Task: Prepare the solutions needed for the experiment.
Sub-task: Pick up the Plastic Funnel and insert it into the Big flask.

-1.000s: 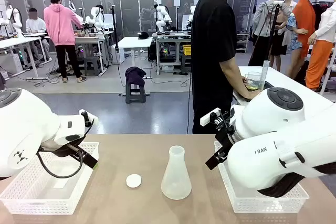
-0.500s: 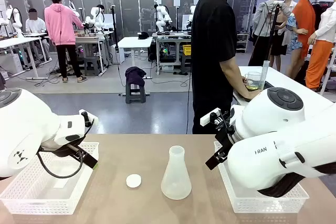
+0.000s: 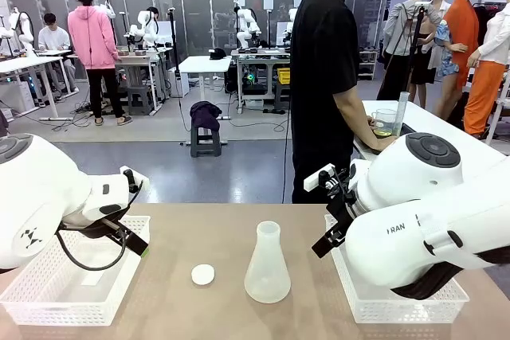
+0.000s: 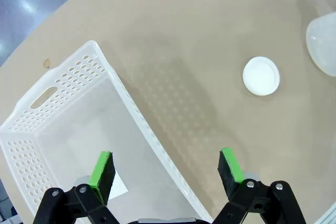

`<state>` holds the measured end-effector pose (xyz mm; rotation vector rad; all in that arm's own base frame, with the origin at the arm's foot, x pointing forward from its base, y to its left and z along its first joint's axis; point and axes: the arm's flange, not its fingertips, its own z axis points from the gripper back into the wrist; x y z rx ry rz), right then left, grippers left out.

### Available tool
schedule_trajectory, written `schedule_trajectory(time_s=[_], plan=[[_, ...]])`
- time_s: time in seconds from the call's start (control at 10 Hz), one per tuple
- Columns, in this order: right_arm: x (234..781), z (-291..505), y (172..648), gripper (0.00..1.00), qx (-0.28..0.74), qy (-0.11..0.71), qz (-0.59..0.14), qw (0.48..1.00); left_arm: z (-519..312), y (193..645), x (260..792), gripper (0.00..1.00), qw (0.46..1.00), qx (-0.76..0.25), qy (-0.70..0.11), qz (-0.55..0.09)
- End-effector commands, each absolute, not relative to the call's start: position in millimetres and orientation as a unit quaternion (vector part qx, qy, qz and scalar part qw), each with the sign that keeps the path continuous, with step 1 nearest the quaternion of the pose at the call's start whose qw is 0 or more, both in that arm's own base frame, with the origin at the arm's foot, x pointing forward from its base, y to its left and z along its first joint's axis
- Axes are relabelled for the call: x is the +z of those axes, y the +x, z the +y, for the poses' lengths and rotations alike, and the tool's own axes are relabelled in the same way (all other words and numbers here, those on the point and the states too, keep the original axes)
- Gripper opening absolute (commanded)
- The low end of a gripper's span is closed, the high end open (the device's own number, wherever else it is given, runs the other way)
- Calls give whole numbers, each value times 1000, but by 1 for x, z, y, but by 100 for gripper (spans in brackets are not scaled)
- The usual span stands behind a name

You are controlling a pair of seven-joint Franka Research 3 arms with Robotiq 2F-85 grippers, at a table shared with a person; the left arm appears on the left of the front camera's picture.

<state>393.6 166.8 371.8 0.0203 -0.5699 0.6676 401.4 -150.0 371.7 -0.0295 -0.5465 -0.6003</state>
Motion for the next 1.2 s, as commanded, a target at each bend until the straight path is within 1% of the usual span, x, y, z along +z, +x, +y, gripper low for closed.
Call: schedule_trajectory(time_s=[0.0,0.8,0.9,1.1], plan=[[372,167,394,100,322,10,-276,906,-150,401,372,100,919,-292,-14,-266],[372,167,394,100,323,10,-276,905,-150,401,372,100,919,-292,-14,-266],[389,163,385,100,301,13,-294,907,-146,392,385,100,920,-284,-8,-269],[416,155,366,100,298,20,-299,906,-131,375,404,100,915,-278,-21,-293]])
